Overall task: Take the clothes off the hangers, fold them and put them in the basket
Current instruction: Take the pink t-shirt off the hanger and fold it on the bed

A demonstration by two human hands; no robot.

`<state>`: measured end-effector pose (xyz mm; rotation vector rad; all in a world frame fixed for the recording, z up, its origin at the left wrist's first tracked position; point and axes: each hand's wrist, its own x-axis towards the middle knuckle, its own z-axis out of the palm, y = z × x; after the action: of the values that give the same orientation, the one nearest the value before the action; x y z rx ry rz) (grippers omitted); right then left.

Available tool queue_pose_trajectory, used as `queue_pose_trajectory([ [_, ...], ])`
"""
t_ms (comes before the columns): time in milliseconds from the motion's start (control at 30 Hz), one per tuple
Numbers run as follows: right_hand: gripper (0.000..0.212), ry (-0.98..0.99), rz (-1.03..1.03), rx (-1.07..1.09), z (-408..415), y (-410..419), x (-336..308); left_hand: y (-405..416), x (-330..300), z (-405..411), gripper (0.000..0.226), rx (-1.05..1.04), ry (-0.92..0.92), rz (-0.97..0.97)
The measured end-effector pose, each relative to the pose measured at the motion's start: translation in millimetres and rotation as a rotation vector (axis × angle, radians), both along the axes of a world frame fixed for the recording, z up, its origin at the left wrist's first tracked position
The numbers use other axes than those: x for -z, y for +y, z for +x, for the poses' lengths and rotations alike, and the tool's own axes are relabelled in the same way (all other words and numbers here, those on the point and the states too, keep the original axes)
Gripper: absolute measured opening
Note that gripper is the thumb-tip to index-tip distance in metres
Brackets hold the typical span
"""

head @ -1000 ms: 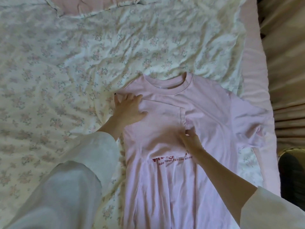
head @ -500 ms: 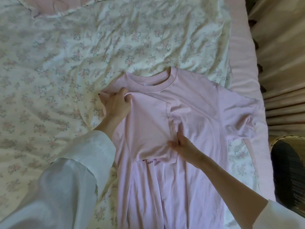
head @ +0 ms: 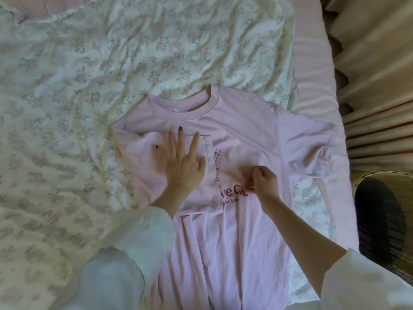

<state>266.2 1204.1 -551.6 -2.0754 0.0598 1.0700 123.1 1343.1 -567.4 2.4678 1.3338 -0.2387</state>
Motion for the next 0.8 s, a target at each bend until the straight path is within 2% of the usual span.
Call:
queue_pose_trajectory([
  [67, 0.024, -0.035, 0.004, 0.180, 28, -15, 2, -34, 10, 13, 0.061, -0.021, 0.044, -0.077],
  [167, 0.020, 0.057, 0.013, 0.461, 71, -42, 4, -70, 14, 41, 0.062, -0.096, 0.085, -0.172],
  [267, 0.021, 0.130, -0.055, 0.637, 106, -63, 9, -81, 12, 73, 0.060, -0.138, 0.113, -0.199],
  [367, 0.003, 0.194, -0.116, 0.782, 130, -73, 13, -82, 8, 94, 0.063, -0.086, 0.109, -0.212],
  [433, 0.016, 0.283, -0.016, 0.868, 143, -77, 15, -83, 9, 105, 0.063, -0.018, 0.116, -0.239],
  [500, 0.018, 0.436, 0.255, 0.952, 154, -78, 13, -86, 9, 116, 0.065, 0.049, 0.134, -0.284],
  [567, 0.017, 0.525, 0.463, 0.918, 164, -75, 9, -86, 11, 128, 0.066, 0.054, 0.156, -0.339],
  [667, 0.032, 0.385, 0.401, 0.718, 169, -56, 1, -76, 8, 135, 0.056, -0.028, 0.104, -0.385],
  [733, 0.023, 0.202, 0.337, 0.500, 159, -42, -10, -63, 1, 138, 0.041, -0.232, -0.134, -0.483],
  [800, 0.009, 0.052, 0.365, 0.141, 137, -29, -26, -42, -19, 137, 0.030, -0.618, -0.455, -0.792],
])
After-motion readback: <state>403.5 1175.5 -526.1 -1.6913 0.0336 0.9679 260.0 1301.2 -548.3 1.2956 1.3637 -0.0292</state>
